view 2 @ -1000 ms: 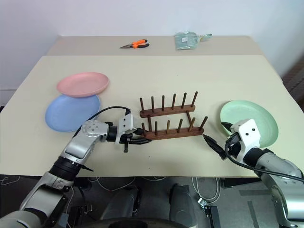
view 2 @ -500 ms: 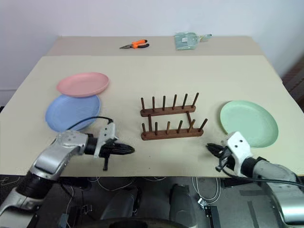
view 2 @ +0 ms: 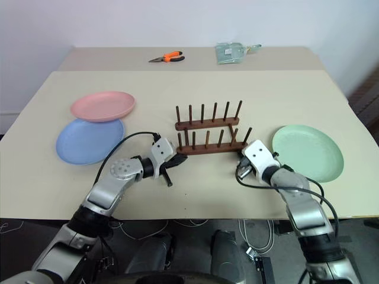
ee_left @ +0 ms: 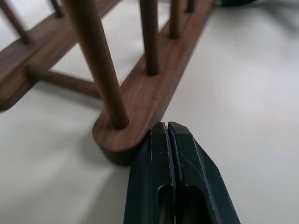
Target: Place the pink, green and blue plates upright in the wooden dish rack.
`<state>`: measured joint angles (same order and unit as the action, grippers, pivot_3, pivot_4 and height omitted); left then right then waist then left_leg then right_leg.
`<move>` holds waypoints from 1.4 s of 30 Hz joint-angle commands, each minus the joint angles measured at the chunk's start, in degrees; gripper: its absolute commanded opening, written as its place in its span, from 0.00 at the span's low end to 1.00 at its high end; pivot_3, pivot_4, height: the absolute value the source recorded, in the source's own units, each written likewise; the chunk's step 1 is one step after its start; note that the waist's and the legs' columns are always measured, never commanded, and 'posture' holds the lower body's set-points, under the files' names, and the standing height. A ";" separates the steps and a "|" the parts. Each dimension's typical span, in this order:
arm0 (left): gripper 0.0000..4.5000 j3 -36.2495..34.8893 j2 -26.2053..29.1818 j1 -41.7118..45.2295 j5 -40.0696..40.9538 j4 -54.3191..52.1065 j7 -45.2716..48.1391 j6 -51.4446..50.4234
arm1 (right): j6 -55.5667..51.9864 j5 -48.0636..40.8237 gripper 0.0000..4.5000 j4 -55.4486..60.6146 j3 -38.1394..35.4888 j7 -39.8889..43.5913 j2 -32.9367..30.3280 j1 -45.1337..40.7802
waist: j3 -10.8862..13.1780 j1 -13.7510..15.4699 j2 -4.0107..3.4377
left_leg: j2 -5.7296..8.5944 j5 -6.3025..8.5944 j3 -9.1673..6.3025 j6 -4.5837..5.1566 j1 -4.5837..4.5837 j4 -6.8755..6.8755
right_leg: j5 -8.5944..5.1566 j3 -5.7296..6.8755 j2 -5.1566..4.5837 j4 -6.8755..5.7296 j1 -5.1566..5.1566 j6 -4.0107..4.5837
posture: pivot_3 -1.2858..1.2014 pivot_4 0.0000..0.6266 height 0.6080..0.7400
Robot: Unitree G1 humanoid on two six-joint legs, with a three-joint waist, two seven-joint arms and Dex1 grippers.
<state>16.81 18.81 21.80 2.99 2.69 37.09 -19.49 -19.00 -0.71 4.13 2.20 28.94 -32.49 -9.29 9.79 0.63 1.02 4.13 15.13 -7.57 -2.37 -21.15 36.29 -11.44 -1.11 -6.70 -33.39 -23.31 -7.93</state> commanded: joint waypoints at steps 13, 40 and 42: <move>0.00 -6.56 2.10 1.05 0.37 2.56 -3.74 1.60 | 1.81 -3.17 0.63 3.59 -0.52 4.55 0.79 -2.00 | -0.01 -0.49 -0.02 | 0.00 -0.02 0.00 -0.03 0.00 -0.05 | 0.11 0.00 0.01 -0.07 -0.05 0.12 | 0.52 0.24 1.00; 0.92 -69.94 -13.94 20.71 34.39 -9.24 -62.82 -33.12 | 3.59 -6.06 1.00 6.21 3.07 11.65 0.92 -5.45 | 0.16 -1.08 0.33 | 0.06 -0.06 -0.22 -0.13 -0.14 -0.02 | 0.09 0.12 0.01 -0.08 -0.11 0.04 | 0.52 0.24 1.00; 0.79 -71.10 -14.03 21.45 37.14 -6.14 -63.33 -33.29 | 4.00 -5.88 1.00 6.39 2.95 11.31 0.91 -5.29 | 0.17 -1.14 0.36 | 0.06 -0.07 -0.21 -0.14 -0.15 -0.01 | 0.09 0.13 0.01 -0.08 -0.11 0.04 | 0.52 0.24 1.00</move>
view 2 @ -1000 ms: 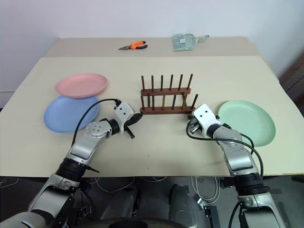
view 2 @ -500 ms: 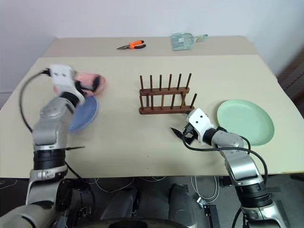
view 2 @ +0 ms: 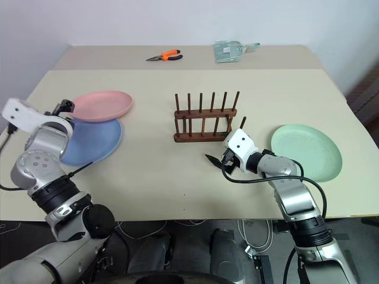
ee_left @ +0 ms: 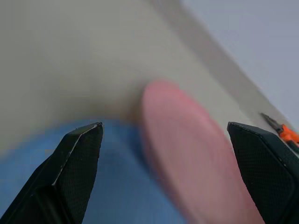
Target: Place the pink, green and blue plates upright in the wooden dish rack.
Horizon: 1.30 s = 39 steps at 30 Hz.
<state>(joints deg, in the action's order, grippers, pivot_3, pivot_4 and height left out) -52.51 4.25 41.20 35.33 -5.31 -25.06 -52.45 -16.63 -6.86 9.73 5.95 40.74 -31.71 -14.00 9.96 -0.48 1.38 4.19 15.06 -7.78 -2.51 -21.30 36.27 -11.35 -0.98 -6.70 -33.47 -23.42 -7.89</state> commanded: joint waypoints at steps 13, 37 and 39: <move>0.01 19.98 5.07 1.45 8.17 -0.69 17.01 2.67 | -4.05 -6.24 1.00 14.14 -7.47 1.86 -5.66 -2.05 | 0.07 0.10 0.12 | 0.03 -0.02 0.02 -0.04 -0.08 0.00 | 0.01 -0.01 0.00 0.03 -0.03 0.02 | 0.52 0.24 1.00; 0.00 37.93 -0.58 4.53 8.02 -10.82 19.07 -0.40 | 23.83 32.67 0.01 -2.30 8.51 -9.42 -7.26 -21.52 | 0.13 -0.13 0.15 | 0.00 -0.05 0.15 -0.09 -0.07 -0.07 | 0.03 -0.11 0.00 0.11 -0.10 0.06 | 0.52 0.24 1.00; 0.06 35.26 -2.32 4.74 11.76 -10.28 17.86 -0.27 | 24.48 33.23 0.00 -2.45 8.15 -9.68 -7.09 -21.47 | 0.13 -0.11 0.15 | 0.01 -0.05 0.15 -0.09 -0.07 -0.06 | 0.03 -0.12 0.00 0.12 -0.10 0.05 | 0.52 0.24 1.00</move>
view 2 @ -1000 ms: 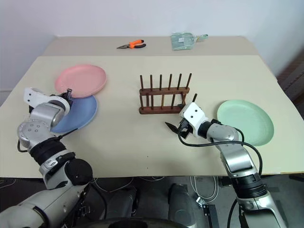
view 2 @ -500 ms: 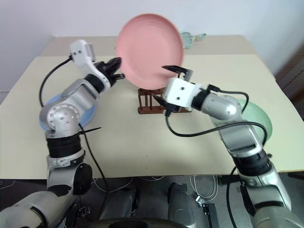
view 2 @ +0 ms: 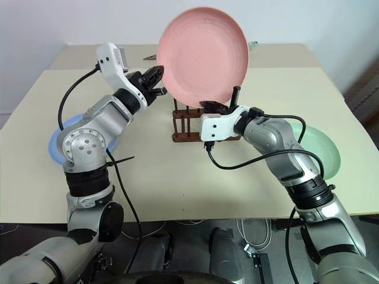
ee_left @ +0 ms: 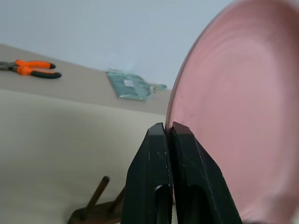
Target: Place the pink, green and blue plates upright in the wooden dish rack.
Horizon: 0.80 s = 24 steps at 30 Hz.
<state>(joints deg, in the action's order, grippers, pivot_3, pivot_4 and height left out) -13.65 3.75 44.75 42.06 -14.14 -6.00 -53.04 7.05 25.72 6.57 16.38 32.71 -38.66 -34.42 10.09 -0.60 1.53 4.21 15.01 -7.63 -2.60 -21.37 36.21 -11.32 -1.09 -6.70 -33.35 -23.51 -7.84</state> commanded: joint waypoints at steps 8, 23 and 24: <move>0.60 -10.11 3.22 2.91 4.91 3.17 -1.22 8.16 | -2.74 -11.46 0.00 3.61 -10.01 1.24 1.14 0.82 | 0.03 -0.06 0.04 | -0.01 -0.01 -0.02 -0.02 0.01 -0.01 | 0.00 0.00 0.01 0.00 0.01 0.01 | 0.52 0.24 1.00; 0.60 17.13 33.09 -28.37 -6.43 -9.35 49.36 18.47 | -55.43 -89.06 0.00 9.08 -40.52 3.54 4.37 -2.61 | 0.14 -0.02 -0.18 | -0.13 0.09 -0.03 0.16 -0.01 -0.09 | -0.11 0.00 0.02 0.07 0.01 0.35 | 0.52 0.24 1.00; 0.60 17.49 32.86 -28.68 -6.47 -9.44 49.76 18.36 | -55.98 -89.67 0.00 8.07 -40.57 2.23 4.56 -2.82 | 0.15 0.01 -0.19 | -0.13 0.09 -0.02 0.16 0.00 -0.07 | -0.11 -0.01 0.02 0.08 0.01 0.36 | 0.52 0.24 1.00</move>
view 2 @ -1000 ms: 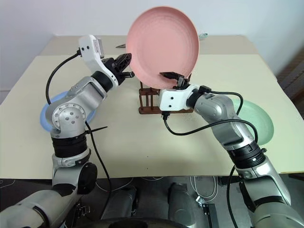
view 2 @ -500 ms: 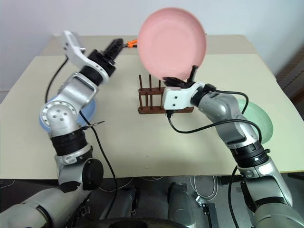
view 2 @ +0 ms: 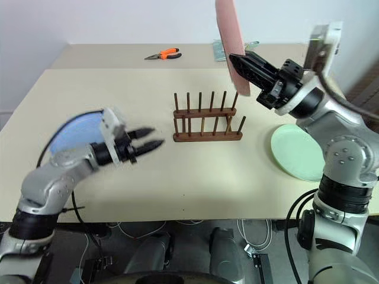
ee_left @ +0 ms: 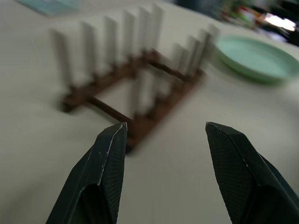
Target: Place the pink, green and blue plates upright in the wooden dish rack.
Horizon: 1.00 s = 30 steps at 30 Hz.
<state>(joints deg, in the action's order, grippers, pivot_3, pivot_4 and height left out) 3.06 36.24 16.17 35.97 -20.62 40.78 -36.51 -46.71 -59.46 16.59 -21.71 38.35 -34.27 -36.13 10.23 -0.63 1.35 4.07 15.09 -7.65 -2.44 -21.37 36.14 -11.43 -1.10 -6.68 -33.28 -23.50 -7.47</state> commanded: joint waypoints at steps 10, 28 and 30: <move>0.60 2.09 -4.20 -0.66 0.24 -5.30 2.68 0.56 | -3.15 -7.00 0.00 -8.61 -2.47 -11.39 3.97 -0.03 | 0.03 0.00 -0.07 | 0.03 0.00 0.05 0.02 -0.03 0.00 | 0.10 -0.01 -0.01 -0.01 -0.05 -0.21 | 0.52 0.24 1.00; 0.62 4.39 -7.31 1.04 -5.06 -5.30 0.72 3.43 | 7.17 7.96 0.88 -10.13 -1.01 -14.57 -2.66 0.61 | 0.08 0.11 -0.17 | 0.07 0.00 0.09 0.03 -0.04 0.03 | 0.10 -0.01 -0.01 0.00 -0.03 -0.26 | 0.52 0.24 1.00; 0.62 4.93 -7.70 1.22 -5.68 -5.30 0.66 3.57 | 9.14 10.18 0.88 -8.98 -2.52 -13.97 -4.81 2.11 | 0.08 0.18 -0.16 | 0.07 0.00 0.08 0.03 -0.04 0.03 | 0.10 -0.01 -0.02 0.02 -0.01 -0.28 | 0.52 0.24 1.00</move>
<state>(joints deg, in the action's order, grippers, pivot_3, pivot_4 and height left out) 7.88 28.68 16.54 30.94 -23.90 41.51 -34.34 -40.26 -51.23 4.87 -21.54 23.51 -37.60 -34.55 10.31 -0.44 1.19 4.14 15.10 -7.57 -2.41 -21.41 36.17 -11.33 -1.10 -6.69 -33.25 -23.50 -7.75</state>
